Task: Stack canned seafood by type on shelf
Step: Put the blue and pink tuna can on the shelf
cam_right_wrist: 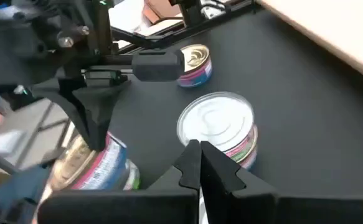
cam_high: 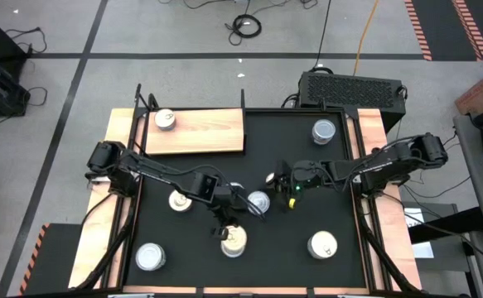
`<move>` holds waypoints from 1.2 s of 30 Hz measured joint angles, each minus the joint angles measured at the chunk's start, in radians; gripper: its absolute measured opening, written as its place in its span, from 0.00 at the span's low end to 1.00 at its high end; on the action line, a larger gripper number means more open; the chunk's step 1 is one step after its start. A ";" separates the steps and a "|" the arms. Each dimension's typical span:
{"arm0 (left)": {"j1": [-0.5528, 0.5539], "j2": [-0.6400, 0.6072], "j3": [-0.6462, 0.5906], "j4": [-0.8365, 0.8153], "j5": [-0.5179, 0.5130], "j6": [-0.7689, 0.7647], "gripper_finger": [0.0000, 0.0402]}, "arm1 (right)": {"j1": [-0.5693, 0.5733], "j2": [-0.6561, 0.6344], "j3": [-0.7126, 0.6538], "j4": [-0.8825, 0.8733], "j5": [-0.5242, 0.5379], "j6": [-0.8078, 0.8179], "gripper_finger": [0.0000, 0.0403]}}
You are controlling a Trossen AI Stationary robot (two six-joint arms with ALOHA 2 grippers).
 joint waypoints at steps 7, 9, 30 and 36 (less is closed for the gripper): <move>0.007 -0.002 0.000 -0.022 -0.003 0.000 0.00 | 0.026 0.072 0.000 0.083 -0.172 0.108 0.02; 0.007 -0.003 0.000 -0.022 -0.003 0.000 0.00 | 0.055 0.106 0.001 0.158 -0.184 0.128 0.06; 0.006 -0.043 0.000 -0.032 -0.083 -0.003 0.00 | 0.147 0.357 0.000 0.422 -0.138 0.525 0.82; 0.007 -0.076 0.001 -0.033 -0.118 -0.002 0.00 | 0.158 0.399 0.000 0.500 -0.124 0.549 0.88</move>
